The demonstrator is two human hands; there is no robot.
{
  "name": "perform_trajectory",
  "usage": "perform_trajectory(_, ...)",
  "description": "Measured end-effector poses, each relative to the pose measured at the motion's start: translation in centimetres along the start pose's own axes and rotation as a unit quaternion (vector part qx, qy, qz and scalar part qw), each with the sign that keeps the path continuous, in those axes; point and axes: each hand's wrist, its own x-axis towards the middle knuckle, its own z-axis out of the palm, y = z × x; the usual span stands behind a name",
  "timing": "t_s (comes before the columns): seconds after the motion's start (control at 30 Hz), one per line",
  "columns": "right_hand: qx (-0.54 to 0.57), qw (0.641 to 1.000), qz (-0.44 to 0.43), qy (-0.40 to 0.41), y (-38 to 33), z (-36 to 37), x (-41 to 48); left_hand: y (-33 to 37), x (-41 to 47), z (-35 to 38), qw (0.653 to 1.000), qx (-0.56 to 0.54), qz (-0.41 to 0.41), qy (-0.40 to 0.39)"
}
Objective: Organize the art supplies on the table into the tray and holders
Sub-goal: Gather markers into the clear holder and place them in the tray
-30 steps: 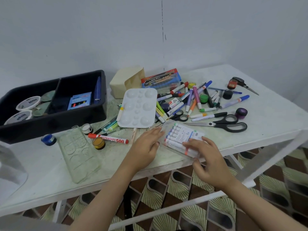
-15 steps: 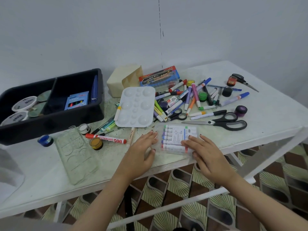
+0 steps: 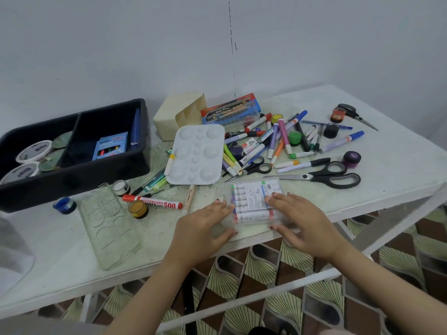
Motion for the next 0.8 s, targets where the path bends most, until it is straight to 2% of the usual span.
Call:
perform_trajectory(0.23, 0.032, 0.998, -0.011, 0.044, 0.1, 0.8, -0.1, 0.6, 0.2, 0.4, 1.000, -0.003, -0.006, 0.022)
perform_trajectory(0.33, 0.056, 0.996, 0.032, 0.056, 0.0, 1.2, -0.3, 0.8, 0.3, 0.5, 0.999, -0.015, -0.017, 0.027)
perform_trajectory(0.5, 0.117, 0.987, 0.099, 0.058, -0.5, 1.2, -0.1, 0.4, 0.7, 1.3, 0.998, -0.038, 0.012, 0.049)
perform_trajectory(0.67, 0.131, 0.982, 0.122, 0.067, -0.5, 1.2, 0.1, 0.1, 0.9, 1.2, 0.990, -0.129, -0.042, 0.043)
perform_trajectory(0.8, 0.178, 0.972, 0.138, 0.064, -0.5, 1.2, 0.2, 0.4, 1.2, 1.2, 0.986, -0.148, -0.059, 0.046)
